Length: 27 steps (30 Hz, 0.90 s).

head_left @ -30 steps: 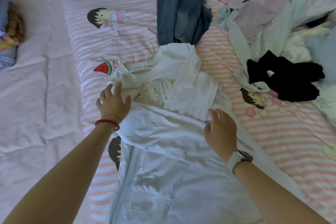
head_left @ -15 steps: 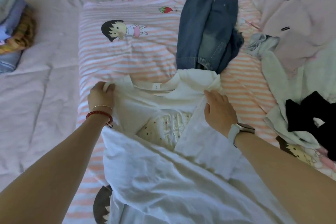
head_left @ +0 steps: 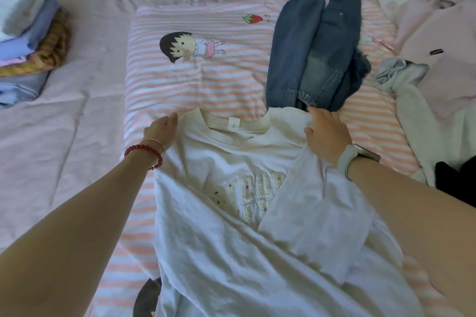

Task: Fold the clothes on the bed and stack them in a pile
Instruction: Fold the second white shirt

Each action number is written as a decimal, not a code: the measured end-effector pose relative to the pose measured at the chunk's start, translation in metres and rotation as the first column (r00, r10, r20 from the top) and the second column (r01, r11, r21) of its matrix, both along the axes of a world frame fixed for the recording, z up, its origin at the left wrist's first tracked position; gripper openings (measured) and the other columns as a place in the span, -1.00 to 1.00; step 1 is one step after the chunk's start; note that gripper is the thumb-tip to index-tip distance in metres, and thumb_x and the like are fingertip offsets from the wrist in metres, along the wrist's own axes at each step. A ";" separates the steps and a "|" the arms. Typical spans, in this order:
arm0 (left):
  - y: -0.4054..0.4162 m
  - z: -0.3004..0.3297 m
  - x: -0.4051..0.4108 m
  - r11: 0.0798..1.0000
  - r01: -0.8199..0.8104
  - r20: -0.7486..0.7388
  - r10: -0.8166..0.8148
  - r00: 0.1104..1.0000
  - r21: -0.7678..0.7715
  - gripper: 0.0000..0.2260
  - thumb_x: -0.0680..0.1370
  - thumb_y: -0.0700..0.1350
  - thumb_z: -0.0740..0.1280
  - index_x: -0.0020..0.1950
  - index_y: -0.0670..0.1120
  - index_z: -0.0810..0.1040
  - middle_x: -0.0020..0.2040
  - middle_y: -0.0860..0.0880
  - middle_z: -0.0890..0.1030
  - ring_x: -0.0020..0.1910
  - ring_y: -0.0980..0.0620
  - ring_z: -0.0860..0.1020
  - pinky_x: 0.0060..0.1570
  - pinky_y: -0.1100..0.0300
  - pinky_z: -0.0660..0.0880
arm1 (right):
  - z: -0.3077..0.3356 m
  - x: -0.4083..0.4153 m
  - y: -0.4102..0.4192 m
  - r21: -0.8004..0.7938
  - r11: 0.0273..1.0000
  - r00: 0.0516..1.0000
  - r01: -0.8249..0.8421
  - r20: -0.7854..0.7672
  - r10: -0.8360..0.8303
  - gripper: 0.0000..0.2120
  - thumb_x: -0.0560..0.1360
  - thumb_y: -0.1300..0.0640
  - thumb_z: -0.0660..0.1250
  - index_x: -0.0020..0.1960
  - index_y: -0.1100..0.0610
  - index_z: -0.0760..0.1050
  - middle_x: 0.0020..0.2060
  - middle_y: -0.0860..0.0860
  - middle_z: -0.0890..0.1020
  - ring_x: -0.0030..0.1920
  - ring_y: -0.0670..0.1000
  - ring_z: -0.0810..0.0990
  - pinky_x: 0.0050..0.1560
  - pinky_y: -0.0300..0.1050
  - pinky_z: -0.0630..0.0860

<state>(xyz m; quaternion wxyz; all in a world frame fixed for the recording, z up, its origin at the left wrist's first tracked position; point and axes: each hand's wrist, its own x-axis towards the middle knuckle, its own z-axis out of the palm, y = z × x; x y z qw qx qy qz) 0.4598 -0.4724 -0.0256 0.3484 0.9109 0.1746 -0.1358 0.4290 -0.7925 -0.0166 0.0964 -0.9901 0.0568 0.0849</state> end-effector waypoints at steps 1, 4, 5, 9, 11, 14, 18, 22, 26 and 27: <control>-0.001 0.002 0.001 0.999 -0.029 0.018 0.029 0.999 -0.040 -0.64 0.64 0.00 0.05 -0.11 -0.19 0.51 -0.12 -0.23 0.51 -0.08 -0.13 0.45 -0.12 0.11 0.35 | 0.001 0.003 0.001 -0.017 1.000 1.000 0.022 0.008 -0.022 -0.57 0.58 0.14 0.13 0.43 0.15 0.18 0.34 0.15 0.34 0.32 0.19 0.26 0.21 0.09 0.28; -0.003 0.004 -0.004 0.990 -0.070 0.081 0.080 0.994 -0.119 -0.75 0.57 -0.07 0.23 -0.31 -0.06 0.44 -0.37 -0.04 0.37 -0.34 0.01 0.33 -0.37 0.24 0.28 | 0.007 0.008 0.004 -0.105 0.994 0.999 0.023 0.042 -0.019 -0.69 0.56 0.11 0.13 0.27 0.17 0.37 0.17 0.15 0.49 0.21 0.18 0.33 0.13 0.05 0.28; -0.004 0.005 -0.008 0.990 -0.063 0.116 0.078 0.990 -0.123 -0.83 0.56 -0.09 0.26 -0.23 -0.08 0.51 -0.34 -0.06 0.43 -0.31 0.00 0.37 -0.31 0.22 0.34 | 0.008 0.007 0.005 -0.145 0.989 0.998 -0.012 0.066 0.022 -0.74 0.56 0.11 0.13 0.20 0.16 0.42 0.10 0.14 0.53 0.18 0.17 0.35 0.11 0.04 0.27; -0.009 0.018 -0.020 0.984 -0.160 0.359 0.178 0.916 -0.079 -0.81 0.53 -0.15 0.26 0.08 -0.18 0.57 -0.10 -0.14 0.56 -0.06 -0.11 0.51 -0.12 0.22 0.35 | 0.018 -0.007 -0.001 -0.220 0.972 0.957 -0.077 0.256 0.134 -0.81 0.58 0.10 0.13 0.00 0.18 0.47 -0.14 0.14 0.61 0.03 0.17 0.42 -0.03 0.02 0.23; -0.007 0.030 -0.024 0.972 -0.219 0.432 0.236 0.870 -0.088 -0.81 0.54 -0.15 0.24 0.10 -0.17 0.53 -0.16 -0.06 0.51 -0.12 -0.06 0.47 -0.21 0.28 0.27 | 0.030 -0.012 -0.008 -0.186 0.983 0.924 -0.010 0.375 0.080 -0.79 0.59 0.11 0.11 0.00 0.23 0.43 -0.20 0.23 0.57 -0.07 0.23 0.46 -0.16 0.05 0.23; -0.009 0.049 -0.034 0.979 -0.179 0.510 0.202 0.836 -0.093 -0.81 0.55 -0.16 0.22 0.11 -0.19 0.50 -0.14 -0.06 0.50 -0.11 -0.05 0.44 -0.20 0.28 0.26 | 0.046 -0.016 -0.016 -0.036 0.993 0.886 0.113 0.456 -0.084 -0.77 0.61 0.09 0.06 0.04 0.24 0.38 -0.16 0.23 0.53 -0.13 0.25 0.48 -0.31 -0.01 0.21; -0.013 0.064 -0.093 0.999 -0.012 0.624 0.028 0.781 -0.030 -0.85 0.55 -0.22 0.24 0.05 -0.27 0.50 -0.06 -0.22 0.56 -0.06 -0.19 0.50 -0.07 0.10 0.38 | 0.053 -0.056 -0.021 0.160 0.986 0.905 0.052 0.409 -0.114 -0.78 0.61 0.10 0.07 0.08 0.23 0.38 -0.09 0.18 0.55 -0.13 0.21 0.49 -0.25 -0.04 0.25; -0.013 0.062 -0.188 0.983 0.104 0.648 -0.176 0.741 0.148 -0.81 0.51 -0.20 0.22 -0.01 -0.31 0.53 -0.13 -0.25 0.58 -0.15 -0.23 0.54 -0.14 0.01 0.44 | 0.051 -0.132 -0.039 0.226 0.974 0.932 -0.016 0.355 -0.067 -0.79 0.60 0.17 0.12 0.14 0.25 0.42 -0.07 0.21 0.58 -0.08 0.25 0.52 -0.21 -0.04 0.32; -0.001 0.053 -0.276 0.910 0.200 0.605 -0.394 0.692 0.364 -0.83 0.50 -0.21 0.17 -0.02 -0.24 0.50 -0.17 -0.23 0.60 -0.13 -0.06 0.44 -0.13 0.09 0.36 | 0.047 -0.204 -0.060 0.168 0.976 0.941 -0.136 0.331 0.074 -0.77 0.54 0.32 0.18 0.18 0.27 0.47 -0.02 0.23 0.61 -0.05 0.26 0.56 -0.12 0.03 0.43; 0.001 0.051 -0.297 0.882 0.236 0.589 -0.452 0.670 0.408 -0.85 0.49 -0.21 0.15 -0.01 -0.18 0.46 -0.19 -0.22 0.61 -0.13 -0.04 0.41 -0.13 0.11 0.34 | 0.044 -0.222 -0.066 0.154 0.975 0.940 -0.163 0.323 0.106 -0.78 0.52 0.36 0.21 0.14 0.30 0.49 -0.05 0.24 0.61 -0.09 0.28 0.57 -0.13 0.06 0.45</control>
